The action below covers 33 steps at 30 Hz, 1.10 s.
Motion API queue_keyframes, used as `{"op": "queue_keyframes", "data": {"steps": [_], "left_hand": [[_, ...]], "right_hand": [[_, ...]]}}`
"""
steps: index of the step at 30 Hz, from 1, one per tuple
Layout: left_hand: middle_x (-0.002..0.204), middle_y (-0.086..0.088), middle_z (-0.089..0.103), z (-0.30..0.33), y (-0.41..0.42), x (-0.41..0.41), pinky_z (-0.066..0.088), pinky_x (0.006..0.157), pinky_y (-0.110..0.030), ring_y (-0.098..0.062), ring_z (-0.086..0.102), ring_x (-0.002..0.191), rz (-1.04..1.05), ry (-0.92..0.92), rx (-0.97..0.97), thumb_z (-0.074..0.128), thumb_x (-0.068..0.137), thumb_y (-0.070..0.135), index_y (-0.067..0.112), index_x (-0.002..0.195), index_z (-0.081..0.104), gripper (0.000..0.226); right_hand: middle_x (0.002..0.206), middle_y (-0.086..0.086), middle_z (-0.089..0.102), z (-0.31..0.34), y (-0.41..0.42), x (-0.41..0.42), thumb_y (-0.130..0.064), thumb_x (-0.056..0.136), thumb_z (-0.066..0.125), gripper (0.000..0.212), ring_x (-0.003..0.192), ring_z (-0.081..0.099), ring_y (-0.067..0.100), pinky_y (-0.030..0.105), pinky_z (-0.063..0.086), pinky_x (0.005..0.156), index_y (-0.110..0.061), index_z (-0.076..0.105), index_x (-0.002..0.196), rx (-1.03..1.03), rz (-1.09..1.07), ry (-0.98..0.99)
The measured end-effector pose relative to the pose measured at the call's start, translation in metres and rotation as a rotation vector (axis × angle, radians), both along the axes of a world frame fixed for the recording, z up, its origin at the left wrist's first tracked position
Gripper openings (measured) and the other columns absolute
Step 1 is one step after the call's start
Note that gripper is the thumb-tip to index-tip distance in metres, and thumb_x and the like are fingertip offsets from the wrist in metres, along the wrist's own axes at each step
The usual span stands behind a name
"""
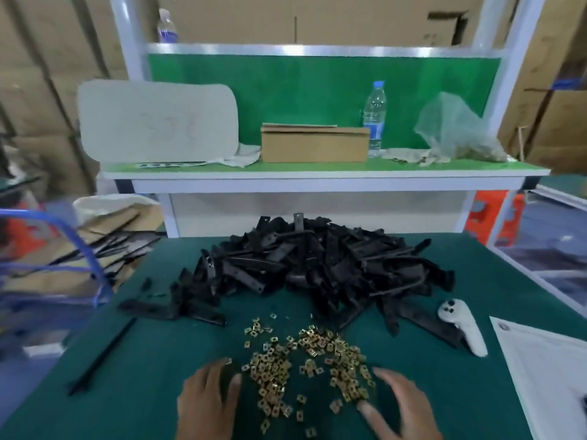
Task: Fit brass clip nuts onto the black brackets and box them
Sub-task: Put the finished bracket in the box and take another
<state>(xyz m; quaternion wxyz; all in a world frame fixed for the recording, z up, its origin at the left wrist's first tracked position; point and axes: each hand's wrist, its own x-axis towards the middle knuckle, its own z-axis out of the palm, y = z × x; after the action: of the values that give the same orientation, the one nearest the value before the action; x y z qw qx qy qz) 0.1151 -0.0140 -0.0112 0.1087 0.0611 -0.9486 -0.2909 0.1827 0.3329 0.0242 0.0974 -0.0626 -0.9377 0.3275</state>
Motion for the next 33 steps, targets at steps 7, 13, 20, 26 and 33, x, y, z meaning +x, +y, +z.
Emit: {"op": "queue_keyframes", "data": {"steps": [7,13,20,26,33], "left_hand": [[0.148,0.004,0.053,-0.013,0.007,-0.004,0.040,0.109,-0.044,-0.023,0.050,0.137,-0.226,0.022,-0.141,0.014,0.086,0.086,0.031,0.147,0.052,0.090],[0.134,0.024,0.057,-0.007,0.004,0.002,0.037,0.111,-0.023,0.005,0.050,0.125,-0.337,0.084,0.066,0.056,0.098,0.046,0.041,0.135,0.056,0.037],[0.118,0.027,0.061,-0.015,-0.003,0.005,0.041,0.102,-0.016,0.008,0.055,0.111,-0.336,0.108,0.049,0.073,0.091,0.030,0.035,0.123,0.065,0.033],[0.089,0.024,0.065,-0.016,-0.005,-0.001,0.049,0.080,-0.026,0.003,0.060,0.083,-0.048,0.217,0.220,0.087,0.077,0.009,0.031,0.094,0.071,0.032],[0.093,0.032,0.057,-0.005,0.015,-0.037,0.049,0.084,-0.035,0.001,0.056,0.092,-0.111,0.180,0.227,0.075,0.090,0.027,0.040,0.098,0.065,0.019]], "right_hand": [[0.168,-0.005,-0.011,-0.022,-0.080,-0.067,-0.093,0.060,-0.010,0.118,0.156,-0.001,0.021,0.035,0.007,0.125,-0.029,-0.013,0.160,0.430,0.229,-0.223],[0.132,0.000,0.064,-0.019,-0.097,-0.087,-0.063,0.097,0.036,0.056,0.113,0.066,0.028,0.043,0.056,0.087,-0.029,0.065,0.131,0.354,0.190,0.089],[0.080,0.004,0.072,-0.034,-0.101,-0.090,-0.007,0.034,0.104,0.053,0.063,0.070,0.033,0.046,0.055,0.050,-0.024,0.081,0.079,0.336,0.122,0.193],[0.081,-0.005,0.070,-0.041,-0.091,-0.088,-0.009,0.058,0.098,0.034,0.065,0.069,0.022,0.036,0.049,0.062,-0.025,0.079,0.081,0.270,0.116,0.398],[0.075,-0.017,0.066,-0.036,-0.092,-0.081,-0.050,0.094,0.047,0.017,0.072,0.056,0.008,0.028,0.036,0.071,-0.042,0.062,0.096,0.250,0.128,0.490]]}}
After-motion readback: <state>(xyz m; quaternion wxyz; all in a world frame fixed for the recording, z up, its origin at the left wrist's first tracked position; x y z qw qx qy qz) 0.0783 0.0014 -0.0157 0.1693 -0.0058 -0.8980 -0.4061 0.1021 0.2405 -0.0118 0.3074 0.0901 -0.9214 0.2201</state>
